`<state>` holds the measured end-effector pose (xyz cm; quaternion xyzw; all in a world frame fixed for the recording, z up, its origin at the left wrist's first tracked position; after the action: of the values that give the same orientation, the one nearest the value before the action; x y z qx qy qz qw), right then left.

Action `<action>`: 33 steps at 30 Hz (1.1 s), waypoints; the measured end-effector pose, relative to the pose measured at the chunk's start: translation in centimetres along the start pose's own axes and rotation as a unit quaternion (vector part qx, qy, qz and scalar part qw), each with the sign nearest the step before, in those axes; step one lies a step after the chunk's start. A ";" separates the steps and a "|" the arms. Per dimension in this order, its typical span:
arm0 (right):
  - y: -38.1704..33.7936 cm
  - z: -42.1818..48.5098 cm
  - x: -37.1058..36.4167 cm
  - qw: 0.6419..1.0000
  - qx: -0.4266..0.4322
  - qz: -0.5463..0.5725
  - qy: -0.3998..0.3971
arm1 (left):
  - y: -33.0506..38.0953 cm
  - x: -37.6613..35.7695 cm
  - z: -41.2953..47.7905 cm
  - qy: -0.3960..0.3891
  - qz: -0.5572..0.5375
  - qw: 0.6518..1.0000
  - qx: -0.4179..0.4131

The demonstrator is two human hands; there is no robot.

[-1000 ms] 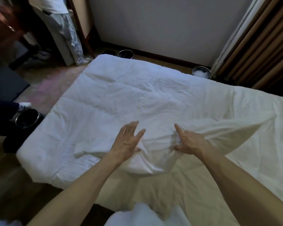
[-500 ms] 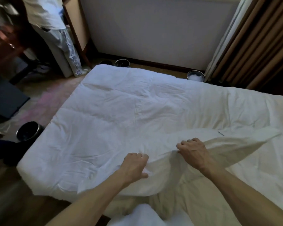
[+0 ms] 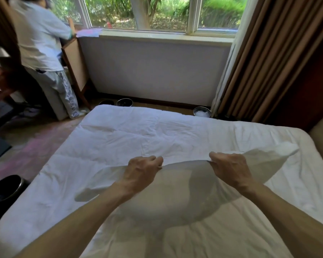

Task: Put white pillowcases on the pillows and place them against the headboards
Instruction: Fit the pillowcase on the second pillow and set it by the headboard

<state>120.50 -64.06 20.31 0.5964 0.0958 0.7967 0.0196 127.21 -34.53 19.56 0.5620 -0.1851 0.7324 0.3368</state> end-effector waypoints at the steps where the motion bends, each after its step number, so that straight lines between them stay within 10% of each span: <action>1: 0.2 -0.1 0.6 1.000 0.007 -0.001 0.013 | 0.0 0.3 0.4 0.012 -0.009 1.000 0.001; 23: -2.5 -3.7 -4.3 0.991 -0.037 -0.030 -0.122 | -6.9 -9.6 -2.2 -0.147 0.050 0.986 0.052; 33: -6.0 -1.2 -5.8 0.906 0.016 0.091 -0.414 | -10.8 -10.7 -5.5 -0.149 0.062 0.982 0.100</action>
<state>120.55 -59.23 13.41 0.8790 0.0370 0.4747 -0.0250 132.42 -26.40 6.60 0.6833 -0.1930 0.6747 0.2016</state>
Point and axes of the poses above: each hand's wrist, its own z-axis towards the middle knuckle, its own x-axis out of the back of the hand, y = z × x, the point moved 1 cm from there along z, towards the middle knuckle, and after that the axes turned 3 degrees about -z, right-handed, at the moved point
